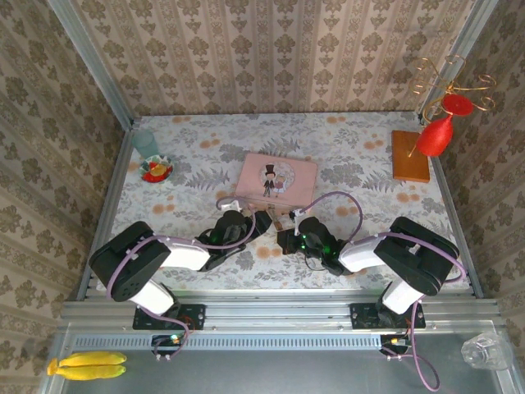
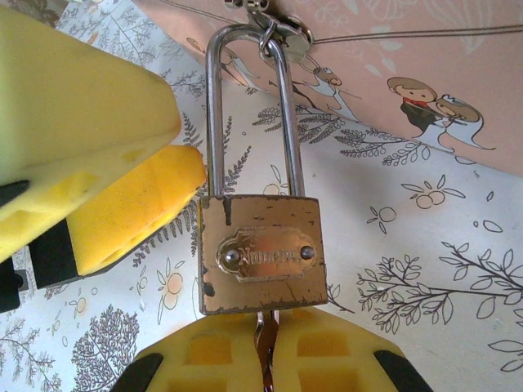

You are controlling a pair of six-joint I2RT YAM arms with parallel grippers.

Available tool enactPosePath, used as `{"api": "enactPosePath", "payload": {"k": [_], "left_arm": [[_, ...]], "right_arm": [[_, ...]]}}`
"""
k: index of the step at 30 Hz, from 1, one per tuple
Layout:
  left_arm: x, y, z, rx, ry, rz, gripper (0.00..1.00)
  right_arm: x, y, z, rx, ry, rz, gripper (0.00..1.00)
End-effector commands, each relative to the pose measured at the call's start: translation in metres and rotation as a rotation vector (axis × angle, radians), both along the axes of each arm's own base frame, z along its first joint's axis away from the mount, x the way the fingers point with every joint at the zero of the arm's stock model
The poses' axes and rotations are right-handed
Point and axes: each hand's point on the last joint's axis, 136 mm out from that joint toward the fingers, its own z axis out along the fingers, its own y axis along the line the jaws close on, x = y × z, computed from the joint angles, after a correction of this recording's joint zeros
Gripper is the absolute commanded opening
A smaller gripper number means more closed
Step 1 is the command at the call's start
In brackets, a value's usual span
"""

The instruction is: Unlock the padlock with the key

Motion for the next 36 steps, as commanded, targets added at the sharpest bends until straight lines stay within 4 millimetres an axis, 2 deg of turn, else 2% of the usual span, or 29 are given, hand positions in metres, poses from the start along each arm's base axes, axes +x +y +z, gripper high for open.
{"api": "enactPosePath", "payload": {"k": [1, 6, 10, 13, 15, 19, 22, 24, 28, 36], "left_arm": [[0.003, -0.011, 0.011, -0.019, -0.029, -0.036, 0.56], [-0.001, -0.031, 0.013, -0.038, -0.03, -0.089, 0.56], [-0.004, -0.038, 0.006, -0.037, -0.012, -0.111, 0.5], [-0.006, -0.038, 0.001, -0.032, -0.002, -0.118, 0.41], [-0.008, -0.035, -0.007, -0.003, 0.019, -0.118, 0.34], [-0.01, -0.013, -0.032, 0.039, 0.069, -0.058, 0.21], [-0.009, -0.005, -0.037, 0.005, 0.06, -0.041, 0.14], [-0.009, -0.006, -0.04, -0.006, 0.062, -0.047, 0.12], [-0.008, -0.011, -0.044, -0.067, 0.066, -0.053, 0.1], [-0.008, -0.011, -0.041, -0.068, 0.055, -0.061, 0.1]], "right_arm": [[0.011, 0.001, 0.005, 0.008, -0.013, -0.036, 0.0], [0.011, 0.007, 0.004, 0.005, -0.001, -0.019, 0.0], [0.013, 0.011, 0.008, 0.014, -0.01, -0.012, 0.0], [0.015, 0.014, 0.013, 0.043, -0.008, -0.012, 0.0], [0.015, 0.016, 0.014, 0.065, -0.002, -0.014, 0.0], [0.02, 0.007, 0.014, 0.1, 0.019, -0.046, 0.0], [0.025, -0.002, 0.012, 0.161, 0.048, -0.076, 0.0], [0.027, -0.001, 0.012, 0.217, 0.08, -0.073, 0.0], [0.021, 0.015, 0.015, 0.317, 0.155, -0.017, 0.0], [0.028, -0.004, 0.013, 0.372, 0.154, -0.097, 0.0]]}}
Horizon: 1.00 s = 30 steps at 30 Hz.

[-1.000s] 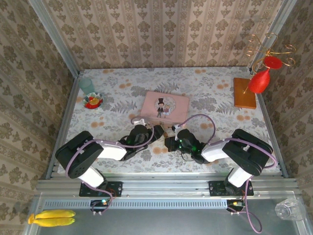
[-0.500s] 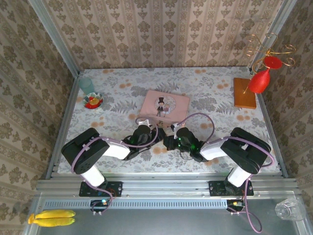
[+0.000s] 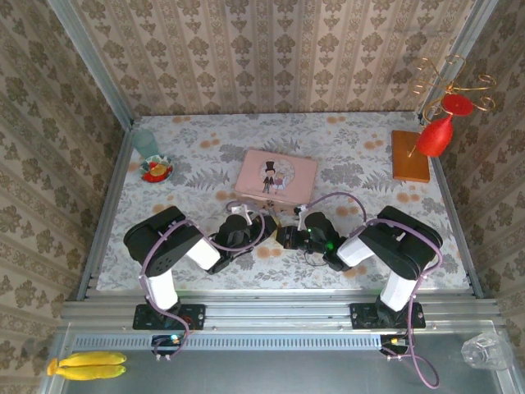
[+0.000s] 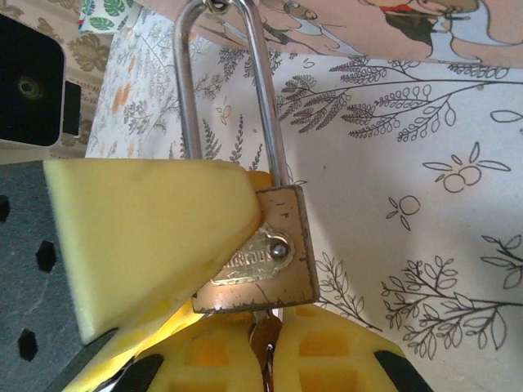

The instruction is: Unlock the padlock with the key

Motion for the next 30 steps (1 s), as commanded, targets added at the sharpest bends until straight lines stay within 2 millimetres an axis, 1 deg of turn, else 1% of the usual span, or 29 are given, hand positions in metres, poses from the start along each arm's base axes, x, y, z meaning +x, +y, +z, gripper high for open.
{"api": "enactPosePath", "payload": {"k": [1, 6, 9, 10, 12, 13, 17, 19, 25, 27, 30], "left_arm": [[-0.004, 0.023, -0.025, 0.104, 0.053, 0.04, 0.11], [-0.002, 0.034, -0.018, 0.149, 0.02, 0.063, 0.15], [0.0, 0.044, -0.024, 0.155, 0.029, 0.088, 0.2], [0.002, 0.046, -0.025, 0.143, 0.033, 0.094, 0.22], [0.005, 0.048, -0.025, 0.113, 0.031, 0.104, 0.31], [0.007, 0.049, -0.023, 0.098, 0.025, 0.109, 0.35], [0.012, 0.046, -0.011, 0.078, -0.028, 0.099, 0.46], [0.012, 0.043, -0.003, 0.082, -0.052, 0.083, 0.49], [0.012, 0.045, 0.008, 0.147, -0.089, 0.072, 0.53], [0.012, 0.047, 0.01, 0.177, -0.096, 0.071, 0.54], [0.012, 0.05, 0.018, 0.211, -0.122, 0.072, 0.56]], "right_arm": [[0.022, -0.011, 0.021, 0.107, -0.037, -0.105, 0.0], [0.027, -0.013, 0.021, 0.151, -0.031, -0.122, 0.0], [0.027, -0.011, 0.023, 0.168, -0.037, -0.116, 0.0], [0.027, -0.011, 0.023, 0.163, -0.037, -0.112, 0.0], [0.026, -0.013, 0.019, 0.14, -0.039, -0.116, 0.0], [0.026, -0.015, 0.017, 0.123, -0.04, -0.118, 0.0], [0.022, -0.02, 0.009, 0.06, -0.04, -0.116, 0.0], [0.02, -0.02, 0.01, 0.051, -0.044, -0.112, 0.0], [0.019, -0.016, 0.013, 0.019, -0.064, -0.096, 0.0], [0.019, -0.018, 0.013, -0.001, -0.069, -0.099, 0.06], [0.018, -0.023, 0.012, -0.047, -0.069, -0.1, 0.21]]}}
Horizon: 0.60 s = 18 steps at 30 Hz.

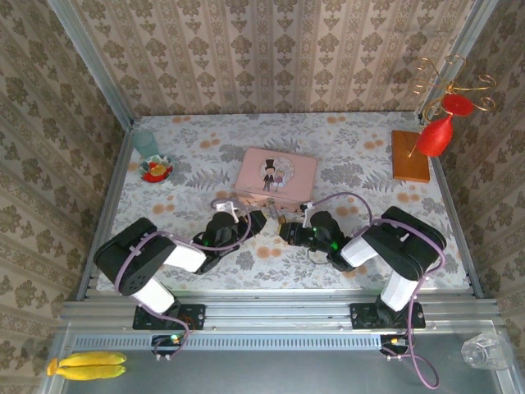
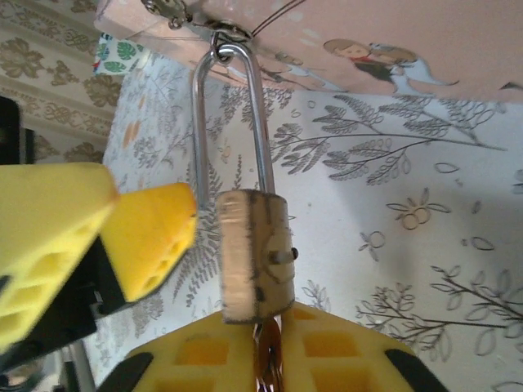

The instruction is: Unlock the padlock with the key

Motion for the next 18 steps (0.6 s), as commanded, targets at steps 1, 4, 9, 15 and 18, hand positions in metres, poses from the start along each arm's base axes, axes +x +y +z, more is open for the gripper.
{"api": "enactPosePath", "payload": {"k": [1, 4, 9, 15, 18], "left_arm": [[0.001, 0.006, 0.003, 0.101, -0.035, -0.003, 0.56], [0.002, 0.013, 0.008, 0.167, -0.042, 0.006, 0.6], [0.008, 0.036, 0.026, 0.239, -0.083, 0.018, 0.64], [0.016, 0.069, 0.054, 0.443, -0.133, -0.046, 0.7], [0.022, 0.079, 0.062, 0.499, -0.134, -0.09, 0.71]], "right_arm": [[0.006, -0.009, 0.003, -0.076, -0.032, -0.038, 0.26], [0.004, -0.015, 0.002, -0.14, -0.014, -0.031, 0.36], [0.001, -0.023, 0.008, -0.218, -0.025, -0.019, 0.4], [0.005, -0.028, 0.028, -0.299, -0.092, -0.004, 0.45], [0.008, -0.02, 0.035, -0.332, -0.097, 0.062, 0.62]]}}
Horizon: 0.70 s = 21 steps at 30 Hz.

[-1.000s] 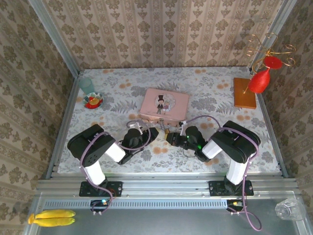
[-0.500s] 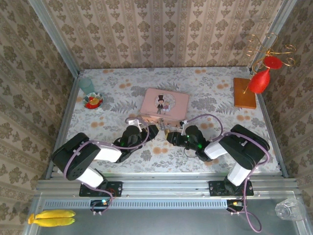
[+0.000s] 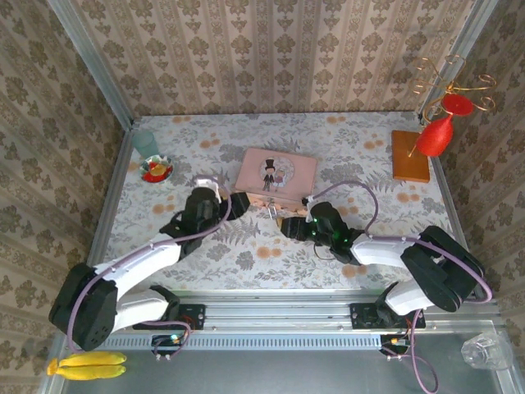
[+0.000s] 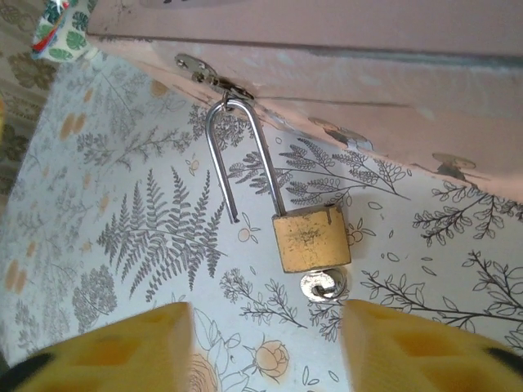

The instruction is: Unlock the padlock with the key

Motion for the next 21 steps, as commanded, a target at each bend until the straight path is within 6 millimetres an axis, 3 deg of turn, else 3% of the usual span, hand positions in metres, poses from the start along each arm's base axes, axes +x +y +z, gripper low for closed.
{"api": "enactPosePath", "payload": {"k": [1, 5, 8, 12, 18, 21], "left_arm": [[-0.01, 0.017, -0.016, 0.176, 0.05, -0.093, 0.71], [-0.004, 0.032, -0.024, 0.167, 0.053, -0.062, 0.73], [-0.006, 0.035, -0.029, 0.132, 0.033, -0.075, 0.74], [-0.002, 0.058, -0.033, 0.128, 0.01, -0.025, 0.77], [-0.009, 0.083, -0.012, 0.142, -0.084, 0.048, 0.77], [-0.013, 0.091, -0.008, 0.163, -0.098, 0.067, 0.78]], "right_arm": [[0.004, 0.008, 0.006, -0.075, -0.008, 0.101, 0.65], [0.013, 0.015, -0.001, -0.112, 0.058, 0.149, 0.64], [0.023, 0.007, -0.004, -0.185, 0.066, 0.105, 0.63], [0.035, 0.001, -0.011, -0.264, 0.085, 0.082, 0.61], [0.06, -0.016, -0.019, -0.351, 0.105, 0.049, 0.59], [0.074, -0.026, -0.013, -0.309, 0.117, 0.021, 0.59]]}}
